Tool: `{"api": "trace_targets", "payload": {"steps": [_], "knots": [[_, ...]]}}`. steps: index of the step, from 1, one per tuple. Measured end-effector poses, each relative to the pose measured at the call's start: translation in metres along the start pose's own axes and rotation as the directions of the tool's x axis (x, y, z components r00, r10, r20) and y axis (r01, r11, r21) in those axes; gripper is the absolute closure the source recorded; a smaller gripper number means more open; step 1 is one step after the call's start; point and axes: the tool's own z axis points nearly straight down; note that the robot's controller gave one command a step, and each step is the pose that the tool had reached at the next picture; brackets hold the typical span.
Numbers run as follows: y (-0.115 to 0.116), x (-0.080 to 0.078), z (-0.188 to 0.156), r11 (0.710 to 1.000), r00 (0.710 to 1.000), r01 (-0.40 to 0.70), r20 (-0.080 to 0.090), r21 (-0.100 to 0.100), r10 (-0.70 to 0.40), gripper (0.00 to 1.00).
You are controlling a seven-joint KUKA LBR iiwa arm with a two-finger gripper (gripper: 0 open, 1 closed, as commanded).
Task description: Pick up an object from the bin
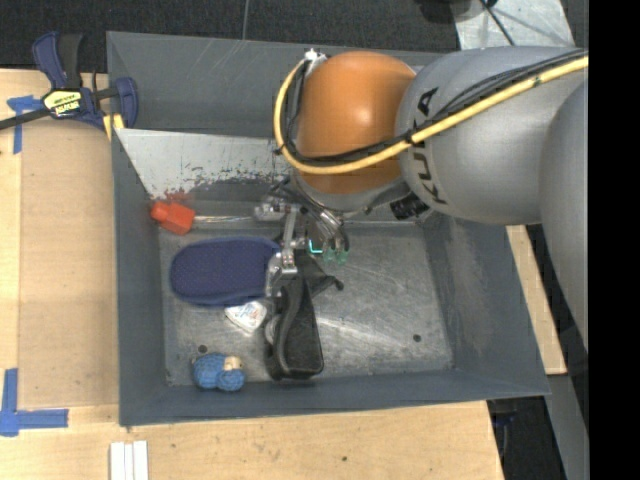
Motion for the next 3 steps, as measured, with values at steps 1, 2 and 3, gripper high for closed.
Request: {"api": "trace_targets", "payload": {"steps": [1,2,3], "knots": [[0.019,0.019,0.092,0.997,0.997,0.074,0.008,-0.003,-0.073,0.00],[0.019,0.012,0.085,0.997,0.997,0.072,0.034,-0.007,-0.072,1.00],[0.016,0.010,-0.039,0.999,0.999,0.050,0.016,-0.002,-0.050,1.00]]}}
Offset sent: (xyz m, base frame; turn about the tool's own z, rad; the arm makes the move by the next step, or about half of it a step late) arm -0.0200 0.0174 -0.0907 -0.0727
